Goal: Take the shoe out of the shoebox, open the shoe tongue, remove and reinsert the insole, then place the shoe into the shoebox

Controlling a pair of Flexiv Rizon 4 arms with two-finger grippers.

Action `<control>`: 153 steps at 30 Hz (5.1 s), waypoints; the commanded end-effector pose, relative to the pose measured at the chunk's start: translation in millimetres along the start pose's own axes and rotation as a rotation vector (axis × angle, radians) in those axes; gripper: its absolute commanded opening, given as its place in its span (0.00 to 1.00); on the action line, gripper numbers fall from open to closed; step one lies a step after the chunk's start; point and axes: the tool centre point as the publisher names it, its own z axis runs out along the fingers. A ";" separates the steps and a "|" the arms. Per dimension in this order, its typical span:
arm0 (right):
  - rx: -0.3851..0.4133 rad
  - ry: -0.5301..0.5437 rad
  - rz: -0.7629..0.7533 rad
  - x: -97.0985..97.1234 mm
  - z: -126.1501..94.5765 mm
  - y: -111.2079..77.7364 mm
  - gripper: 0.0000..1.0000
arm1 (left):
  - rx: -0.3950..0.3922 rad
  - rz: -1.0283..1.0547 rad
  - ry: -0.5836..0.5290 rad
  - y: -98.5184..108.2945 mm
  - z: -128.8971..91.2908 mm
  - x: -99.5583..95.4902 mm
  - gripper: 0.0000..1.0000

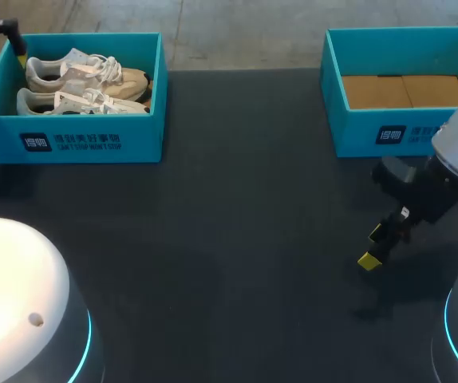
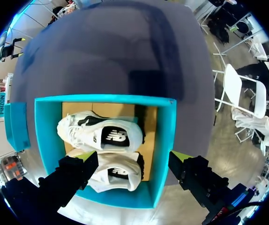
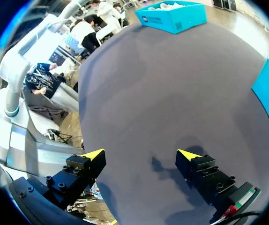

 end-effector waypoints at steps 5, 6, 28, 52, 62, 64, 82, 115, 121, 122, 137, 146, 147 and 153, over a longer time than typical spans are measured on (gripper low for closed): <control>0.001 -0.003 0.000 0.7 0.6 -0.3 1.00 | 0.013 0.042 0.023 -11.5 19.9 5.8 1.00; 0.001 -0.003 0.000 0.7 0.6 -0.3 1.00 | 0.016 0.044 0.028 -12.3 22.4 6.4 1.00; 0.001 -0.003 0.000 0.7 0.6 -0.3 1.00 | 0.065 0.064 0.109 -6.7 60.4 7.6 1.00; 0.001 -0.003 0.000 0.7 0.6 -0.3 1.00 | 0.108 0.102 0.170 1.4 101.8 4.2 1.00; 0.001 -0.003 0.000 0.7 0.6 -0.3 1.00 | 0.109 0.105 0.157 5.4 115.8 5.5 1.00; 0.001 -0.003 0.000 0.7 0.6 -0.3 1.00 | 0.111 0.101 0.154 5.8 118.0 5.1 1.00; 0.001 -0.003 0.000 0.7 0.6 -0.3 1.00 | 0.108 0.081 0.114 5.7 136.1 3.2 0.97; 0.001 -0.003 0.000 0.7 0.6 -0.3 1.00 | 0.146 0.057 0.132 0.7 160.0 2.0 0.11; 0.001 -0.003 0.000 0.7 0.6 -0.3 1.00 | 0.141 0.058 0.133 1.5 159.8 2.6 0.00; 0.001 -0.003 0.000 0.7 0.6 -0.3 1.00 | 0.141 0.059 0.131 1.5 158.6 2.9 0.00; 0.001 -0.003 0.000 0.7 0.6 -0.3 1.00 | 0.112 0.072 0.112 -0.3 136.0 5.9 0.00; 0.001 -0.003 0.000 0.7 0.6 -0.3 1.00 | 0.087 0.061 0.103 3.3 121.0 11.7 0.00; 0.001 -0.003 0.000 0.7 0.6 -0.3 1.00 | 0.086 0.060 0.102 3.5 120.4 11.9 0.00; 0.001 -0.003 0.000 0.7 0.6 -0.3 1.00 | 0.079 0.054 0.099 4.2 116.4 14.5 0.00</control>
